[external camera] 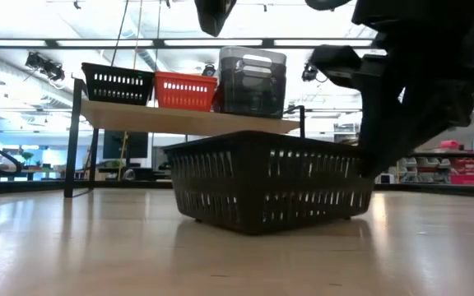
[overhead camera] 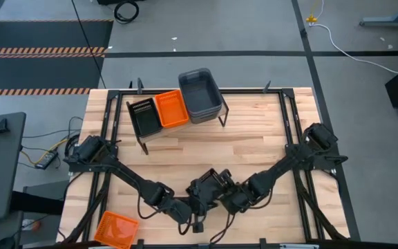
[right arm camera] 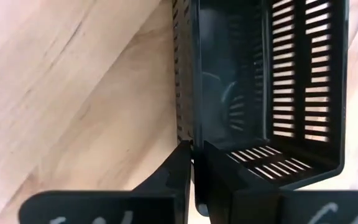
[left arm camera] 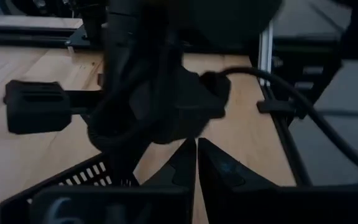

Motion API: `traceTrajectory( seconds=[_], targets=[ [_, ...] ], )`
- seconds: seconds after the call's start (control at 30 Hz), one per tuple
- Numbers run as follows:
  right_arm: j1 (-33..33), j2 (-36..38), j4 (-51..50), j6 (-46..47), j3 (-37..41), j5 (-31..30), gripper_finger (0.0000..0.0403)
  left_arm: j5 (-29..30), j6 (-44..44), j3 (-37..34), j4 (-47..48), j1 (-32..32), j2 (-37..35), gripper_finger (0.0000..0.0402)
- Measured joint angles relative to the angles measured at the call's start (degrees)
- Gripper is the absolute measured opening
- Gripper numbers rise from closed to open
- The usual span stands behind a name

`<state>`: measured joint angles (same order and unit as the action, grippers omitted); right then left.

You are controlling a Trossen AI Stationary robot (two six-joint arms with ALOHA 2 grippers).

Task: Stack baskets on shelf by color
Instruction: Stack the black basket on top of the other black basket on the shelf

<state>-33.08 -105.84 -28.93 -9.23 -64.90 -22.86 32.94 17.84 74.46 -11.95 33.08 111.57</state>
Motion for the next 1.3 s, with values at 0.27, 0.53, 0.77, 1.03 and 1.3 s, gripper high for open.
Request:
traceTrajectory(
  seconds=[0.27, 0.53, 0.77, 1.03, 1.3],
  targets=[
    [-0.97, 1.0, -7.33, -1.06, -4.08, 0.4, 0.0083, 0.02, -8.78, 0.53, 4.41, 1.35, 0.0, 0.0033],
    [-5.75, 7.2, -11.23, 5.96, -9.41, 0.45, 0.0201, -2.05, -6.88, 4.16, 22.85, 1.93, 0.0, 0.0051],
    [-11.4, 13.55, -11.43, 16.3, -9.99, 1.08, 0.0265, -3.94, -9.0, 7.69, 38.82, 1.7, 0.0, 0.0092],
    [-15.01, 13.79, -11.88, 21.88, -9.97, 1.06, 0.027, -14.12, -9.3, 9.94, 46.85, -1.23, -0.04, 0.0183],
    [-14.75, 12.87, -12.08, 27.01, -8.87, -0.33, 0.0256, -21.33, -12.36, 9.99, 47.54, -5.42, 3.29, 0.0232]
  ],
)
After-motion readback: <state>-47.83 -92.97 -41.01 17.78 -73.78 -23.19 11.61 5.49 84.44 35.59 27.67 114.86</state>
